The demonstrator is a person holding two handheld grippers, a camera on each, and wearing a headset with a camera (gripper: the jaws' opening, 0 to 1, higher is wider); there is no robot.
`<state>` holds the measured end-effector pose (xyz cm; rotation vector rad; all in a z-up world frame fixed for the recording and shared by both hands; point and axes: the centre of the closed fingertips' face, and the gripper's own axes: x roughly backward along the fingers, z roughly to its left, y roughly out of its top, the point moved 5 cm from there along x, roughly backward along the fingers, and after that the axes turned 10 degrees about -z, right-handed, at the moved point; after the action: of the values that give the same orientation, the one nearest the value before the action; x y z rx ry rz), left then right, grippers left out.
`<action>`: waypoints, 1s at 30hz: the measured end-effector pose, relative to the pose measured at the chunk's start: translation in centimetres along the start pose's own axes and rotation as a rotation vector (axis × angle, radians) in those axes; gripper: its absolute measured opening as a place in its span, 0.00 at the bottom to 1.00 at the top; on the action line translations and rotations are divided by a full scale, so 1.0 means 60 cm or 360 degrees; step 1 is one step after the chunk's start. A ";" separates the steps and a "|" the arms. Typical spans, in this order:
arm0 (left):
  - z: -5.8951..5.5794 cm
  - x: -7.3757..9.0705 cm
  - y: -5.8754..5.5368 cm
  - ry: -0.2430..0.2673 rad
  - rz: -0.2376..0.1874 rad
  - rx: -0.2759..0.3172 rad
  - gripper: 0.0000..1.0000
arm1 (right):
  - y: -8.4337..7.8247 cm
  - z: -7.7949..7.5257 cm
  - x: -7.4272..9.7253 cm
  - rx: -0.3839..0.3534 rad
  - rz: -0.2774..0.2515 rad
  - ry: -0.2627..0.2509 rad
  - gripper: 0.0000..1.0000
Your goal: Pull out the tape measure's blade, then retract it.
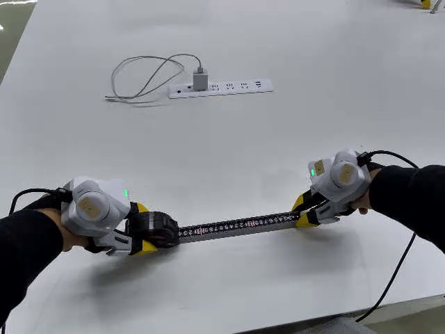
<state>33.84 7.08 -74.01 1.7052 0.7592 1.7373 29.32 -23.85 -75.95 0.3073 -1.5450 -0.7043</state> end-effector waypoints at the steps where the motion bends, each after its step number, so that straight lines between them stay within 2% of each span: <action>1: 0.000 0.000 0.000 0.0005 0.0000 0.0006 0.33 | 0.000 0.000 0.000 0.0013 0.0011 -0.0001 0.11; 3: 0.001 0.000 -0.001 0.0010 0.0000 0.0018 0.34 | 0.001 -0.003 -0.001 0.0023 0.0034 0.0004 0.11; 5: 0.001 -0.001 -0.002 0.0014 0.0003 0.0076 0.34 | 0.000 -0.005 -0.002 0.0015 0.0056 0.0005 0.12; 6: 0.001 -0.001 -0.004 0.0012 0.0013 0.0069 0.34 | -0.001 -0.005 -0.001 0.0023 0.0062 0.0005 0.12; 7: -0.001 0.000 -0.011 -0.0002 0.0063 0.0071 0.32 | -0.002 -0.006 -0.002 0.0024 0.0066 0.0005 0.12; 8: 0.001 0.000 -0.012 -0.0005 0.0068 0.0005 0.32 | -0.003 -0.007 -0.002 0.0025 0.0071 0.0005 0.12; 9: -0.001 0.000 -0.012 0.0000 0.0061 0.0038 0.32 | -0.002 -0.007 -0.003 0.0028 0.0073 0.0005 0.12; 19: 0.000 0.005 -0.009 -0.0001 0.0083 0.0006 0.31 | 0.000 -0.007 -0.004 0.0060 0.0097 0.0030 0.12; 24: 0.000 0.017 -0.006 -0.0017 0.0103 0.0000 0.30 | 0.006 -0.003 -0.003 0.0065 0.0104 0.0066 0.13; 30: 0.003 0.031 0.001 -0.0034 0.0101 0.0016 0.30 | 0.010 0.001 -0.002 0.0101 0.0149 0.0106 0.14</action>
<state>33.99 8.42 -72.72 1.7691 0.7124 1.7576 29.43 -23.34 -75.67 0.3008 -1.5104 -0.5673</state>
